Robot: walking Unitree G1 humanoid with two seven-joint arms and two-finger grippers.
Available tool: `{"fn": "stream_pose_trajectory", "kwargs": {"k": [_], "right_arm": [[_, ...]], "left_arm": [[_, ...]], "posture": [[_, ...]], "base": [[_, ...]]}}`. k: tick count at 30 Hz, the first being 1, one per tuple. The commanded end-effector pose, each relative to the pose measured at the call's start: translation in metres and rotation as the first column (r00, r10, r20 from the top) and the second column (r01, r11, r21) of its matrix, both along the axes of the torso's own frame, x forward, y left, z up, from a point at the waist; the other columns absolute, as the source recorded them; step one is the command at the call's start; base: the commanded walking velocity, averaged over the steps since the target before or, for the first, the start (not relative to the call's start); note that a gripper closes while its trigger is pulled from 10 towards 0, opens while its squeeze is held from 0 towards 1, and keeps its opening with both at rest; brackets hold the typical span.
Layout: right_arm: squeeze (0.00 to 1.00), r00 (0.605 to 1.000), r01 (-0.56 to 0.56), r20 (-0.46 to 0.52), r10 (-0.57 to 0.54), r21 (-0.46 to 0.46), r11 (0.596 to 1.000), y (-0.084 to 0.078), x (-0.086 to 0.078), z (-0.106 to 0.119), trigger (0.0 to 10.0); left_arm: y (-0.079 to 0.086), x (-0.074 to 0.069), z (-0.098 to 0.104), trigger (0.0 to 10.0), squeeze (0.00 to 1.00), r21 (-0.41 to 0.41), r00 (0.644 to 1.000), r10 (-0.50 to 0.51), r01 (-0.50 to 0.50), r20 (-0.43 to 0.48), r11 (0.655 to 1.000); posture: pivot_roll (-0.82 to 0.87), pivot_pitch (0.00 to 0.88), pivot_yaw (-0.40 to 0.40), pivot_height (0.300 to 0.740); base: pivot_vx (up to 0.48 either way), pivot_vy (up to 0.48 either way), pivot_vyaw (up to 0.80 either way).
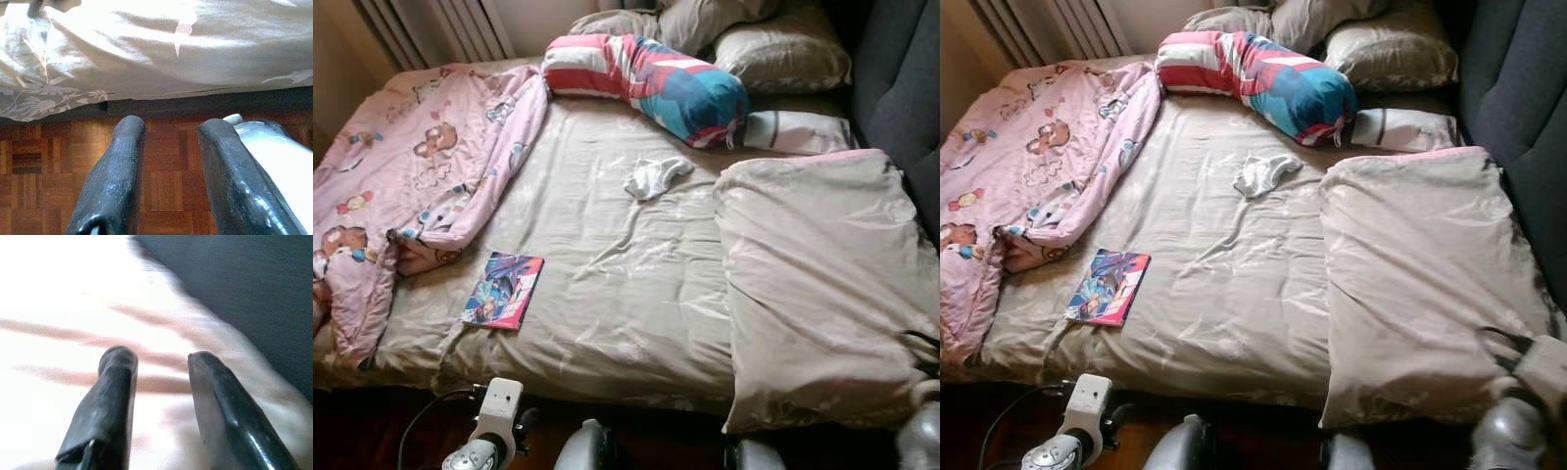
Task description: Clean up the room
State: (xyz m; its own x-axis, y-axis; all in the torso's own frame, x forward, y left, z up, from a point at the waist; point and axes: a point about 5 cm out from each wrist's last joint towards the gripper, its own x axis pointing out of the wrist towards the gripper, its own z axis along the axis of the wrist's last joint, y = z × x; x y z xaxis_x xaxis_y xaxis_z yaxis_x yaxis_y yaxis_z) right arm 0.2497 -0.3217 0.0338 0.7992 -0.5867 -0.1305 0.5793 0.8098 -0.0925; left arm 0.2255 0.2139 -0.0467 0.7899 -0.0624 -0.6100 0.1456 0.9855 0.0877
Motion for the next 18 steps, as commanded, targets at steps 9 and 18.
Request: {"fn": "stream_pose_trajectory", "kwargs": {"k": [9, 18], "right_arm": [[0.00, 0.964, -0.215, -0.110, 0.242, 0.208, 0.954, 0.062, -0.007, -0.046, 10.0], [0.00, 0.853, -0.343, -0.291, 0.433, 0.313, 0.886, 0.102, -0.016, -0.074, 10.0]], "left_arm": [[0.002, 0.002, -0.002, 10.0, 0.00, -0.001, 0.996, 0.088, -0.088, -0.034, 0.996], [-0.003, 0.006, -0.001, 10.0, 0.00, -0.017, 0.994, 0.100, -0.100, -0.037, 0.995]], "posture": [[-0.08, 0.035, 0.079, 0.656], [-0.08, 0.000, 0.061, 0.691]], "base": [[0.000, 0.000, 0.00], [0.000, 0.000, 0.00]]}}
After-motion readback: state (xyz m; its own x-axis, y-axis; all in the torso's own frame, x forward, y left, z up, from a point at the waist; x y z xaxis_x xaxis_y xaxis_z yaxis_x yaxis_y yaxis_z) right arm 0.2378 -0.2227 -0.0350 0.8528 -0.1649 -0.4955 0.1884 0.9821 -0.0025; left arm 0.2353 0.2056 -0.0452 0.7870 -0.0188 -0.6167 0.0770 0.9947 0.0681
